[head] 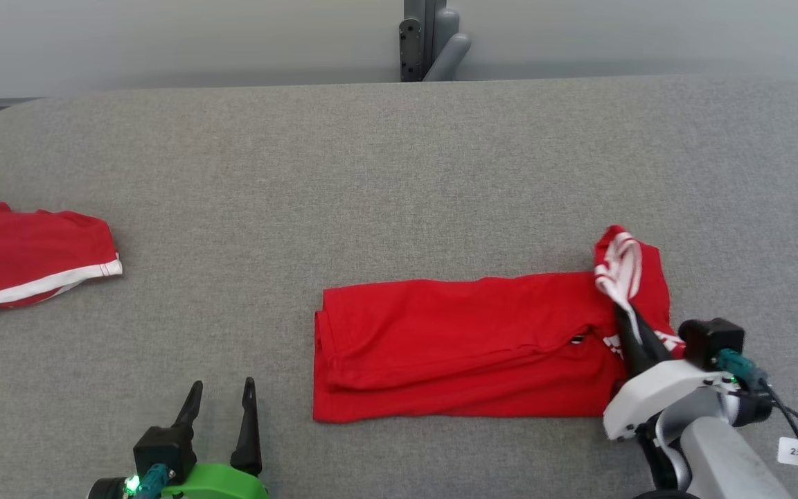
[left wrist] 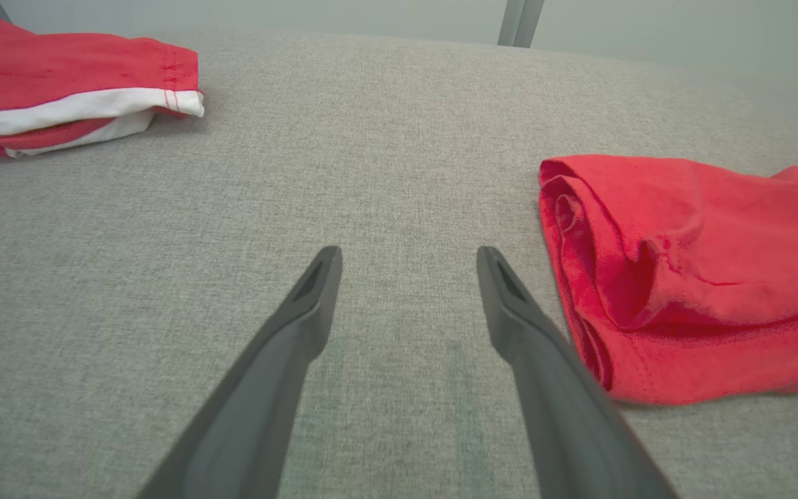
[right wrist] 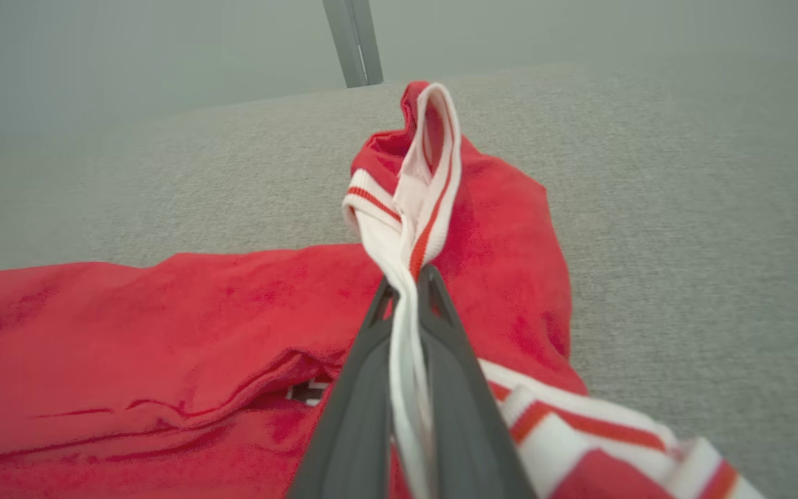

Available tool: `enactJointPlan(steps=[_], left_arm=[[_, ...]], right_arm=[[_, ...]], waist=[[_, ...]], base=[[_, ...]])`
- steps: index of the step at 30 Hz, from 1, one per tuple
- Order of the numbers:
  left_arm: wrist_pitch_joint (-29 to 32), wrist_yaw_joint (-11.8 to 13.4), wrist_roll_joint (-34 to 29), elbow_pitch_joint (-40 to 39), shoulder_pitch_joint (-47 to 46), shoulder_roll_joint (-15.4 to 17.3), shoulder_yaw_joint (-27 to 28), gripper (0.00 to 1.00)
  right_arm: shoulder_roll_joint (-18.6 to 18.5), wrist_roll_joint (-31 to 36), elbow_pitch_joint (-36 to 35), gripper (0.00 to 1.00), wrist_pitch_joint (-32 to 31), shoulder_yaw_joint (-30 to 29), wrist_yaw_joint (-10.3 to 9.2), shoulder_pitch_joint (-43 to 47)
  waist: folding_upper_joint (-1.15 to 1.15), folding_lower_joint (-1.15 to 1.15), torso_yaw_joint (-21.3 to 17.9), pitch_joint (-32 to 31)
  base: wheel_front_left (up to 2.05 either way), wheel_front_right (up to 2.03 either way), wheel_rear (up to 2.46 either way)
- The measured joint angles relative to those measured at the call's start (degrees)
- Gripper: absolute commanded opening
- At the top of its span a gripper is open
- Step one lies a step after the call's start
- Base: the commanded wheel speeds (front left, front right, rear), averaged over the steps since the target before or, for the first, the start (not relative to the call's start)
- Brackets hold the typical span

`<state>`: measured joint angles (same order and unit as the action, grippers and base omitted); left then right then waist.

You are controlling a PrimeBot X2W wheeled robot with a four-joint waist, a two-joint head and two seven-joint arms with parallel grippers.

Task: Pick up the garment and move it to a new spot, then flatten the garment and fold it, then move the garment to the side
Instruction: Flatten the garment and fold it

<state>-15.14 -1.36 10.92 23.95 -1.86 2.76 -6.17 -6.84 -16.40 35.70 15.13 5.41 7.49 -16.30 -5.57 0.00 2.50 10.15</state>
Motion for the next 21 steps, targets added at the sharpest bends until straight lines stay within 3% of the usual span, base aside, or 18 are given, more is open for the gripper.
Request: enactJointPlan(steps=[5,12,21], left_arm=[[0.00,-0.16,0.15,-0.03,-0.09,0.01,-2.16,1.00],[0.00,-0.77,-0.34,0.40,-1.05,0.00,-4.58,1.00],[0.00,-1.16,-0.48,0.67,-1.10,0.03,-5.81,1.00]], right_arm=[[0.64,-5.38,-2.99,0.00,-0.47,11.95,0.00,1.46],[2.69,-10.01,-1.51,0.00,-1.00,23.92,0.00,-1.78],[3.85,-12.01,3.91,0.00,-0.34,27.74,-0.01,-7.83]], waist=[[0.00,0.00,0.82,-0.16],[-0.01,0.00,4.70,0.30],[-0.01,0.00,11.04,0.71]], base=[[0.00,0.00,0.00],[0.00,0.00,0.00],[0.00,0.00,0.00]])
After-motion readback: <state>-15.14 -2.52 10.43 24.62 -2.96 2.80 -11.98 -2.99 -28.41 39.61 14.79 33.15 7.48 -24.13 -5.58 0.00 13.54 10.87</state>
